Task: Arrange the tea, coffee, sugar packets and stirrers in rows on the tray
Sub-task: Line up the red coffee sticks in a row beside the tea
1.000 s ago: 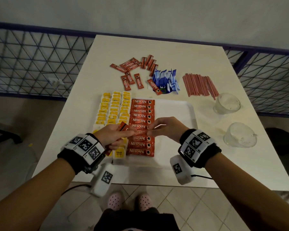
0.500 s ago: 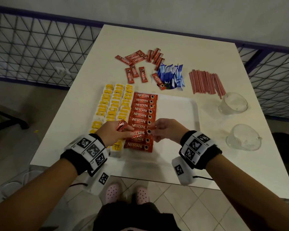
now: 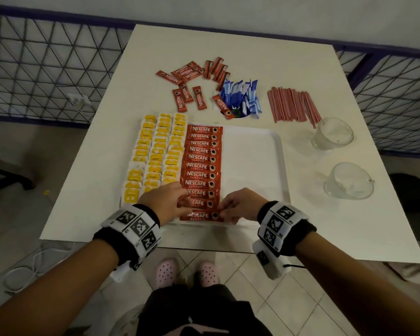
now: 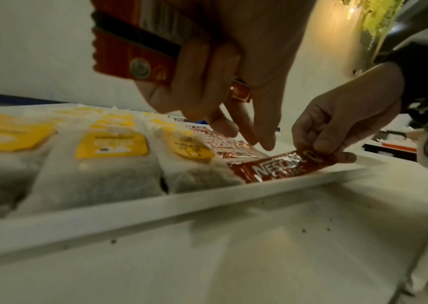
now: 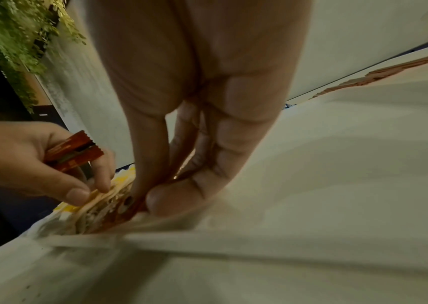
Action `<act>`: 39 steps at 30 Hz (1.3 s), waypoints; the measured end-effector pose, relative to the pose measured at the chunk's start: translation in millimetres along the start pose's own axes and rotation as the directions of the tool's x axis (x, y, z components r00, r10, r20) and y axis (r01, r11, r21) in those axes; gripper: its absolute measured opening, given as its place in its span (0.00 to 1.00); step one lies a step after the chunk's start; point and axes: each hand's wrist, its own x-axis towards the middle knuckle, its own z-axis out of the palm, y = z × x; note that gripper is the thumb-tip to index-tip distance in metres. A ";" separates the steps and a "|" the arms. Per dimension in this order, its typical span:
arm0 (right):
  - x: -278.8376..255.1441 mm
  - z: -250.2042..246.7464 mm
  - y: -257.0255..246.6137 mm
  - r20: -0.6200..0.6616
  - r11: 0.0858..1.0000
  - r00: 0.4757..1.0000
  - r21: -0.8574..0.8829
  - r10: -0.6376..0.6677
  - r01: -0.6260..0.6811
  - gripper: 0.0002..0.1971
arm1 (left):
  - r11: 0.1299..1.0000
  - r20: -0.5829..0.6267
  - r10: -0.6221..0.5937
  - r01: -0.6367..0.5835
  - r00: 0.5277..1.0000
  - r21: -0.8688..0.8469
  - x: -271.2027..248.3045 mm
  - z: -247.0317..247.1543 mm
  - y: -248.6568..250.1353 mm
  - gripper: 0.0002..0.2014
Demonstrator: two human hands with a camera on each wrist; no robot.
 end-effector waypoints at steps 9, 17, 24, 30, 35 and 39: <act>0.1 14.2 -3.5 -0.107 0.996 0.991 -0.029 0.076 -0.080 0.10 | 0.968 0.089 0.045 -0.065 0.995 0.242 -1.7 2.8 1.1 0.15; 1.0 21.5 -3.4 -0.195 0.988 0.973 0.116 0.121 -0.099 0.11 | 0.939 0.106 0.072 -0.103 0.992 0.329 2.7 6.3 -3.1 0.17; 0.8 24.4 -3.1 -0.256 0.987 0.958 0.127 0.129 -0.099 0.11 | 0.941 0.099 0.081 -0.109 0.992 0.321 3.5 3.7 -3.5 0.15; -7.0 23.2 -5.7 -0.277 0.990 0.956 0.125 0.099 -0.067 0.11 | 0.955 0.111 0.100 -0.127 0.989 0.269 2.3 -0.6 -1.0 0.12; -18.9 25.0 -29.2 -0.225 0.965 0.970 0.220 -0.095 0.146 0.10 | 0.989 0.132 0.147 -0.148 0.980 -0.001 5.0 -10.7 9.0 0.08; -18.1 27.9 -47.9 -0.284 0.962 0.938 0.125 -0.198 0.241 0.07 | 0.980 0.206 0.084 -0.043 0.975 -0.195 5.9 -18.3 20.2 0.10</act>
